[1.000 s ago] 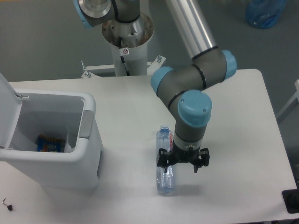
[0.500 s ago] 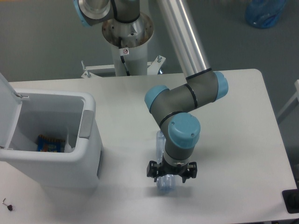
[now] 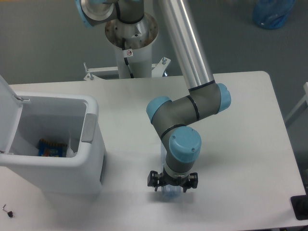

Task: Place the trash in the trash can
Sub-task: 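Lower onto the water bottle and close the gripper around it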

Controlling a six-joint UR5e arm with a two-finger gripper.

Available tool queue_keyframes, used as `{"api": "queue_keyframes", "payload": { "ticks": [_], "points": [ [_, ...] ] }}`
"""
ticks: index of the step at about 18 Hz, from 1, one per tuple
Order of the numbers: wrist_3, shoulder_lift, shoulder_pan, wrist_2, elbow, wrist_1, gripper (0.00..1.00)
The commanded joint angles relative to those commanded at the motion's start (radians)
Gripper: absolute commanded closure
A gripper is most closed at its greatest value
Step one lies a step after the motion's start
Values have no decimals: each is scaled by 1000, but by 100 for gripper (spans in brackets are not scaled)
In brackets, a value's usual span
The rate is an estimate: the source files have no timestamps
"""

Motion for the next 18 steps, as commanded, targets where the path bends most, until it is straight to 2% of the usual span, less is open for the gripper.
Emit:
{"api": "queue_keyframes", "payload": {
  "ticks": [6,18],
  "points": [
    [-11,-5,-2,20,6,2,33],
    [-9,3,-2,21,8,0,38]
  ]
}}
